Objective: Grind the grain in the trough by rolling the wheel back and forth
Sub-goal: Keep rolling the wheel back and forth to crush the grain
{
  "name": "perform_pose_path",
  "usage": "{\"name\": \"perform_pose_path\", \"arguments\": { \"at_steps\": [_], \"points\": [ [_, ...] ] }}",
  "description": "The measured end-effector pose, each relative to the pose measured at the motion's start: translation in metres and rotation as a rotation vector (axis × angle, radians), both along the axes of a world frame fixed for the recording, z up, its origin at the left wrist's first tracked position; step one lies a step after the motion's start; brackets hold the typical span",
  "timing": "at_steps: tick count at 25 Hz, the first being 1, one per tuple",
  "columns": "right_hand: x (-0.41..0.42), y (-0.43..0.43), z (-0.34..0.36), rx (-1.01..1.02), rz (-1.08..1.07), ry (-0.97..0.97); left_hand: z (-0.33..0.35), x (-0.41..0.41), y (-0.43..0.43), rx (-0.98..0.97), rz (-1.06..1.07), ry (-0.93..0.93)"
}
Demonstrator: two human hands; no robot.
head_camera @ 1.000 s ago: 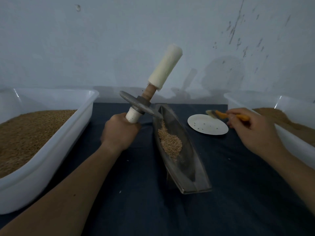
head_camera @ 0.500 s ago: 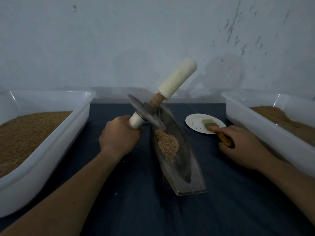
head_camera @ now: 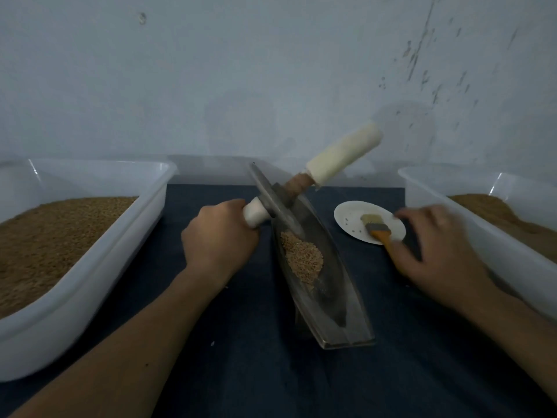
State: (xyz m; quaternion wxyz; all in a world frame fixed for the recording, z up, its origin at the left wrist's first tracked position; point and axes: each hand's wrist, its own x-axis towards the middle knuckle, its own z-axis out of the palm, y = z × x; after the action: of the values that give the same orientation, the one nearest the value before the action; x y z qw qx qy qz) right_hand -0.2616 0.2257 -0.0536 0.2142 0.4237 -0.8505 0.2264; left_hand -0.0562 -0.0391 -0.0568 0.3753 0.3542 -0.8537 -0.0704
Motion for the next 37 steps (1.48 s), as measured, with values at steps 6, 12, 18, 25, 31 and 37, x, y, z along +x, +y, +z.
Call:
{"name": "perform_pose_path", "arguments": {
  "at_steps": [6, 12, 18, 25, 31, 37],
  "points": [
    [0.059, -0.038, 0.054, 0.153, 0.082, 0.365, 0.013, 0.000, 0.012, -0.417, 0.010, -0.224],
    [0.032, -0.074, 0.049, 0.373, 0.134, 0.250, 0.012, 0.002, 0.013, -0.481, -0.021, -0.291],
    [-0.006, -0.098, 0.028, 0.338, 0.145, 0.272, 0.004, -0.020, 0.004, -0.512, 0.045, -0.381],
    [-0.003, -0.114, 0.046, 0.416, 0.131, 0.273, 0.006, -0.027, -0.004, -0.453, 0.048, -0.419],
    [0.006, -0.084, 0.038, 0.445, 0.155, 0.287, 0.009, -0.005, 0.011, -0.515, -0.021, -0.452],
    [-0.005, -0.091, 0.045, 0.528, 0.283, 0.228, 0.009, -0.012, 0.004, -0.514, 0.007, -0.488]
  ]
}}
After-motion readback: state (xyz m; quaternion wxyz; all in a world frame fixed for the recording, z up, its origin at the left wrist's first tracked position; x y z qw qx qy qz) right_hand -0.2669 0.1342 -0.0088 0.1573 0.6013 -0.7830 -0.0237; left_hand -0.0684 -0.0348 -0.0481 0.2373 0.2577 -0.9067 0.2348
